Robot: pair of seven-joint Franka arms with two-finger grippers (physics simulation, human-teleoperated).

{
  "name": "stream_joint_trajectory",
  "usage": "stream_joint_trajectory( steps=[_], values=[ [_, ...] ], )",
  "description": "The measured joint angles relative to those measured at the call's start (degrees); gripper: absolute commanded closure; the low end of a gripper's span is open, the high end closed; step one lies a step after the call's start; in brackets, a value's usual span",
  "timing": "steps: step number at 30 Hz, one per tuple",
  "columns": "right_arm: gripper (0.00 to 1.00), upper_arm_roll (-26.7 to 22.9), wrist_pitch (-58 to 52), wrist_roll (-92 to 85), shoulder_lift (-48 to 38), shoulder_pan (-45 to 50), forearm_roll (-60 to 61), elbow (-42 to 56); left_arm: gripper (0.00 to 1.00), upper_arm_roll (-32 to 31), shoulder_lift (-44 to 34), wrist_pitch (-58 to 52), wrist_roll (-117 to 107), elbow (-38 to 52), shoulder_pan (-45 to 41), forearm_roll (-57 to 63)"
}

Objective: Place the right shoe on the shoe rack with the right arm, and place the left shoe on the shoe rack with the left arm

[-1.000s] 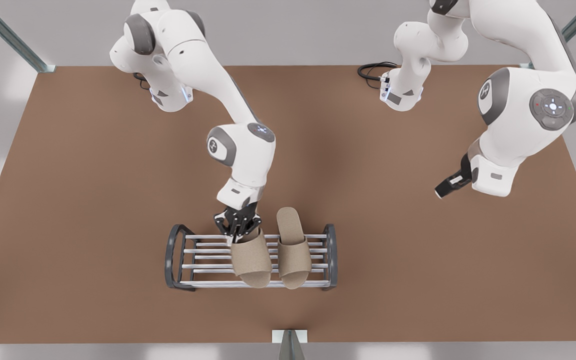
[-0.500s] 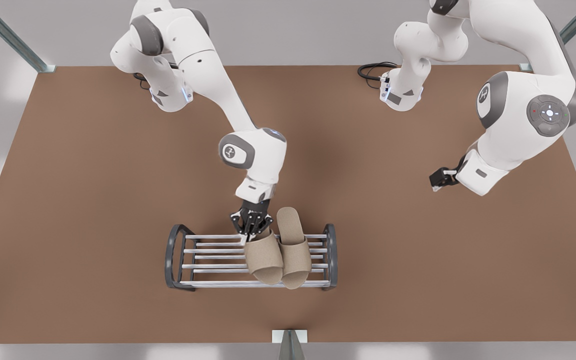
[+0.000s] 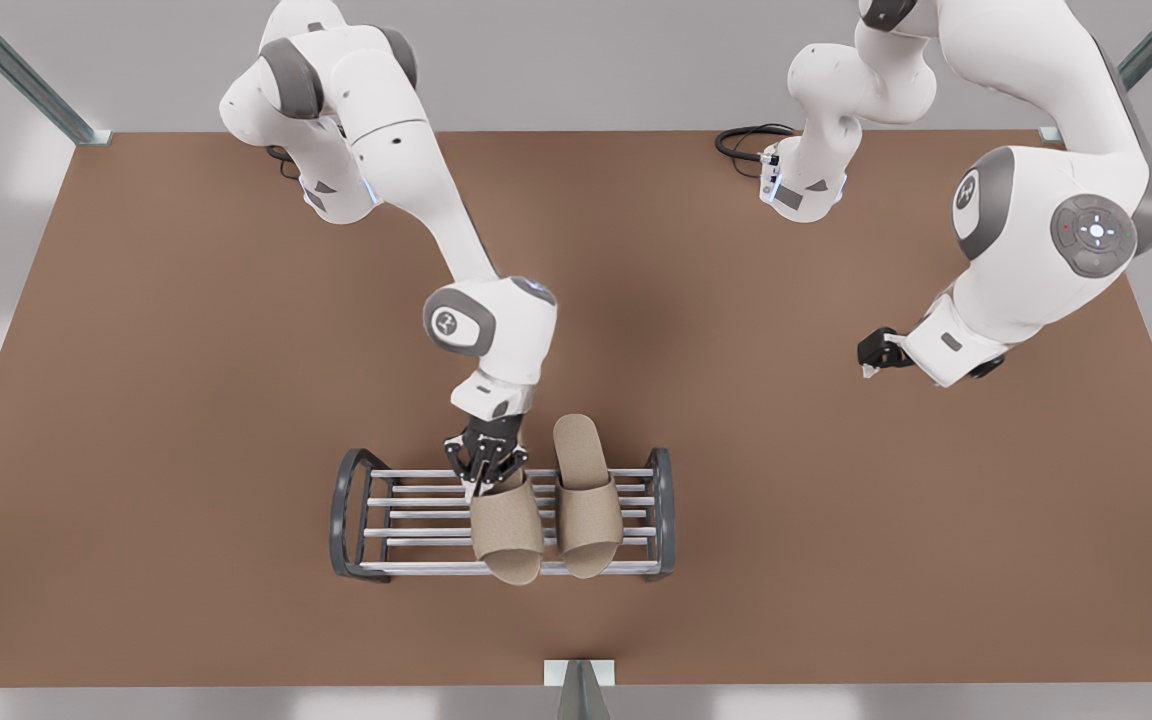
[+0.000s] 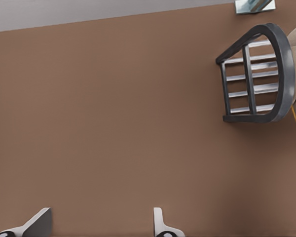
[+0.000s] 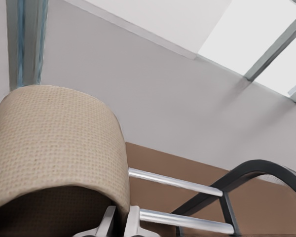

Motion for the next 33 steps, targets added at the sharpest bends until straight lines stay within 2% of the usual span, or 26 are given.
stream_joint_trajectory(
  steps=[3,4,6,7,19,33],
  values=[
    [0.71,0.0,0.3,1.5,0.0,0.3,-1.1,-1.5,0.0,0.0,0.0,0.0,1.2,0.0,0.0,0.0],
    [0.61,0.0,0.4,2.0,0.0,0.4,-1.4,-1.8,0.0,0.0,0.0,0.0,1.6,0.1,0.0,0.0],
    [0.16,0.0,0.3,3.0,0.0,0.5,-2.3,-2.0,0.0,0.0,0.1,0.1,2.2,0.1,0.0,0.1],
    [0.0,0.0,0.2,3.6,0.1,0.5,-3.0,-2.1,0.0,0.0,0.1,0.1,2.5,0.1,0.0,0.1],
    [0.0,0.7,0.6,7.0,-0.3,-0.2,-4.7,-2.4,0.0,0.0,0.1,0.2,5.1,0.1,0.0,0.1],
    [0.0,0.8,2.1,4.7,-10.4,-2.3,-8.2,-13.5,0.0,0.0,0.0,0.4,6.5,0.1,0.0,0.2]
  ],
)
